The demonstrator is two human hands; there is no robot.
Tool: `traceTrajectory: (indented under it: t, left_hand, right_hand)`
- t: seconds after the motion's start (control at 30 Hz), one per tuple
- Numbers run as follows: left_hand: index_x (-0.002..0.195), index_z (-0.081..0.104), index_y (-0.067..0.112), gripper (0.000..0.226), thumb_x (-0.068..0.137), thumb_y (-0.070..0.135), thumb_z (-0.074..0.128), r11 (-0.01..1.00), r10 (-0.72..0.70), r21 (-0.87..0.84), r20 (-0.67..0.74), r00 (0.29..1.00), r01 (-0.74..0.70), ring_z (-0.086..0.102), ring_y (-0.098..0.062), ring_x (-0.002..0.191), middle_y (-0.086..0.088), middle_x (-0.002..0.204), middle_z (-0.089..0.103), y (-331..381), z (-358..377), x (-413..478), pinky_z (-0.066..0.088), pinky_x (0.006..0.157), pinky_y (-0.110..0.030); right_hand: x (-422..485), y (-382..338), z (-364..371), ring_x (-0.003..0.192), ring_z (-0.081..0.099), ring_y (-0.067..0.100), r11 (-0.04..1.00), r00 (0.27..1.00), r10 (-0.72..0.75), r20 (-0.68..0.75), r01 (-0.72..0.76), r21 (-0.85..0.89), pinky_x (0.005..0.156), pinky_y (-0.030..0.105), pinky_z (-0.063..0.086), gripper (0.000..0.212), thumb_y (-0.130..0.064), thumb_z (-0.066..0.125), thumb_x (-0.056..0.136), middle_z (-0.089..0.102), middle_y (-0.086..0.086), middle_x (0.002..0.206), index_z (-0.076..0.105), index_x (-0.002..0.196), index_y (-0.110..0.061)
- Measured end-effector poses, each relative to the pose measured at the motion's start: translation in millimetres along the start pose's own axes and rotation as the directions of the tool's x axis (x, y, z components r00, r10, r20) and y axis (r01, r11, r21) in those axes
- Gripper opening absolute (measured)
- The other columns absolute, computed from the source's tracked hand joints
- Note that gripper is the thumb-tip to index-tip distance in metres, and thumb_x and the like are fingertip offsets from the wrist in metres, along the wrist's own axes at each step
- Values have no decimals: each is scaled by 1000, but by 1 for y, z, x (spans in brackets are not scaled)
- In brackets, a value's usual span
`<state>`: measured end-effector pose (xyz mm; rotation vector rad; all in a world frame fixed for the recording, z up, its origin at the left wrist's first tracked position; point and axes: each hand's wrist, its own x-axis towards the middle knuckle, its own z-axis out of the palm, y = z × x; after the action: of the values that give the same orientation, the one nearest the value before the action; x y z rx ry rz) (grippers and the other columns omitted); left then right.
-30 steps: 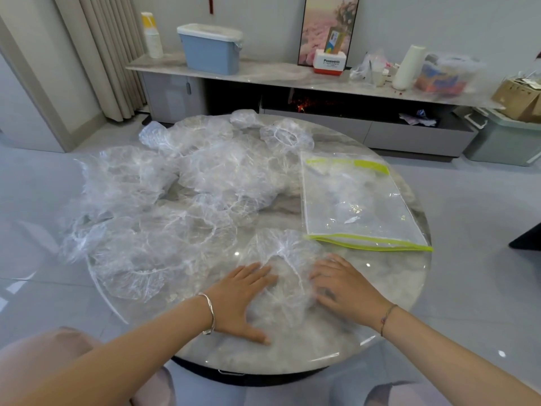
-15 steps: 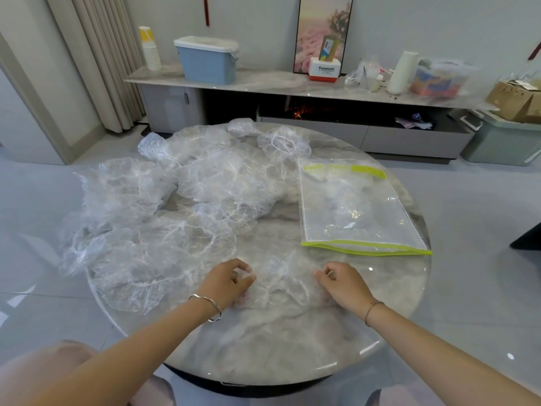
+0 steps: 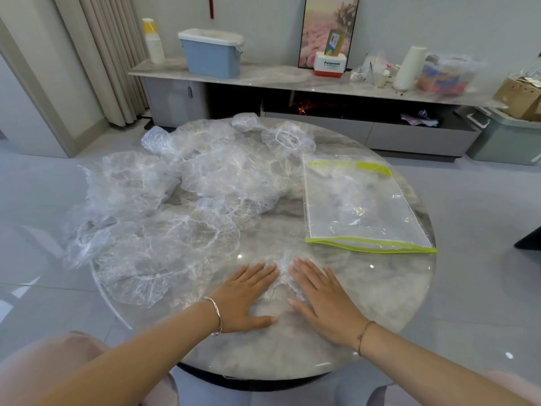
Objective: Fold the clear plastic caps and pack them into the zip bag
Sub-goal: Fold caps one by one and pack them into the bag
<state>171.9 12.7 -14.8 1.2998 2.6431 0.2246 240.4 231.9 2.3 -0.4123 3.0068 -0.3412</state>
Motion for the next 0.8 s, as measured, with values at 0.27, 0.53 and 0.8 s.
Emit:
traceTrajectory:
  t: [0.27, 0.53, 0.8]
  left_hand:
    - [140, 39, 18, 67, 79, 37, 57, 999, 16, 41, -131, 991, -11, 43, -12, 130, 4, 146, 40, -1, -19, -1, 36, 103, -23]
    - [125, 52, 29, 48, 87, 59, 47, 993, -110, 20, -162, 981, 115, 56, -9, 104, 13, 112, 63, 35, -31, 3, 45, 80, -25]
    - [147, 24, 31, 105, 59, 82, 49, 989, 149, 27, -79, 986, -148, 14, -12, 139, 12, 153, 23, 15, -34, 9, 1, 116, -29]
  right_hand:
    - [-2, 4, 6, 144, -12, 7, 999, 998, 18, 55, -16, -37, 114, 31, -13, 77, -72, 11, 86, -12, -15, 154, 1, 151, -31]
    - [-5, -7, -6, 88, 45, 10, 982, 930, -190, -314, 187, -41, 84, 21, 30, 27, -42, 64, 75, 54, -7, 95, 64, 95, -24]
    - [-11, 11, -6, 79, 49, 3, 975, 978, 41, -204, 5, 220, 74, 15, 31, 11, -32, 53, 80, 60, -17, 81, 64, 82, -31]
